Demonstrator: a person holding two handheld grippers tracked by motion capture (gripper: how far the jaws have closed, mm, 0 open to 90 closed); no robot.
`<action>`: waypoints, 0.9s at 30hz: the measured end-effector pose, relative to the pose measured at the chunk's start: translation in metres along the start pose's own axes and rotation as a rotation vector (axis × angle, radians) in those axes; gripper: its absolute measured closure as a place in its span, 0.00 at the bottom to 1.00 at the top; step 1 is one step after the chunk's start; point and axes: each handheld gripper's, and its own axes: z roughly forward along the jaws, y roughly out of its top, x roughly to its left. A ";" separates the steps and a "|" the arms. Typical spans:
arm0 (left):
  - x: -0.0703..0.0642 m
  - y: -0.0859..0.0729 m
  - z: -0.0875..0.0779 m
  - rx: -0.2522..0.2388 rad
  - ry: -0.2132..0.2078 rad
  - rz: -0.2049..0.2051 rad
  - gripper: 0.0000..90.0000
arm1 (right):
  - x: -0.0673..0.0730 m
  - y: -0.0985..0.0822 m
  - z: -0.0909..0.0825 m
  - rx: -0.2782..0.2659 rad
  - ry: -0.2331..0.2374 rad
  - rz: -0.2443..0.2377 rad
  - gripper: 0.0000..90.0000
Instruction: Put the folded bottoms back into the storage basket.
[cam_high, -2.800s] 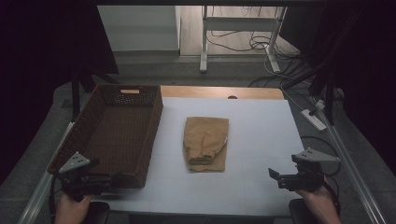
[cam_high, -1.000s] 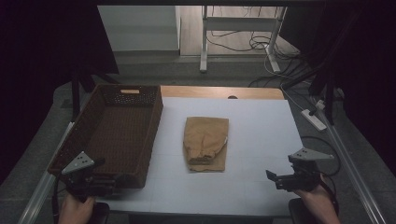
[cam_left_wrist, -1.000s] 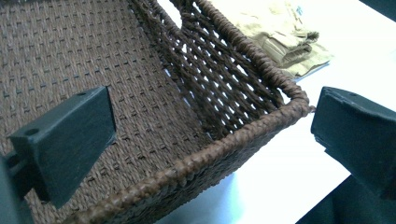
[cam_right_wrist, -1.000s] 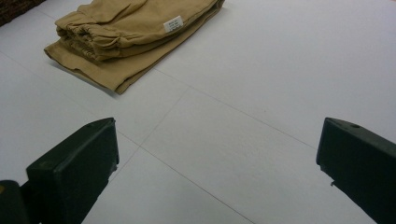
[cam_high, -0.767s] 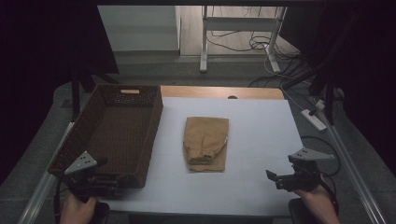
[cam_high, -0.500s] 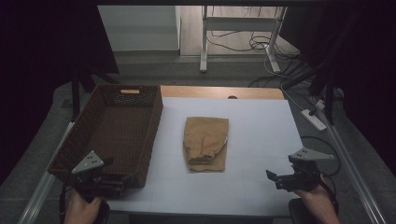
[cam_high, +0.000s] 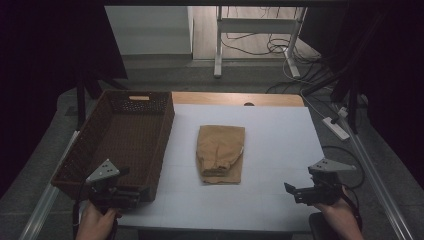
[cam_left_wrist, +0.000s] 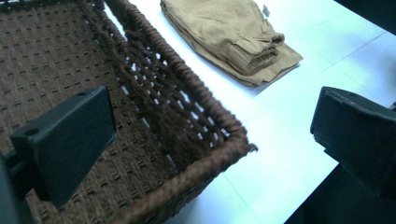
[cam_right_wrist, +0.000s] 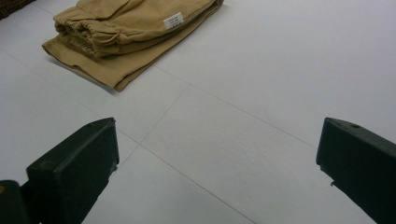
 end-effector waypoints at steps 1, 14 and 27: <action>-0.002 0.002 0.003 0.006 -0.005 0.005 0.00 | 0.000 0.000 0.000 0.005 -0.003 -0.004 0.00; -0.016 0.013 0.020 0.039 -0.020 0.057 0.00 | 0.001 0.000 0.001 0.010 -0.007 -0.014 0.00; -0.027 0.029 0.040 0.043 -0.043 0.073 0.00 | 0.002 0.000 0.001 0.016 -0.006 -0.022 0.00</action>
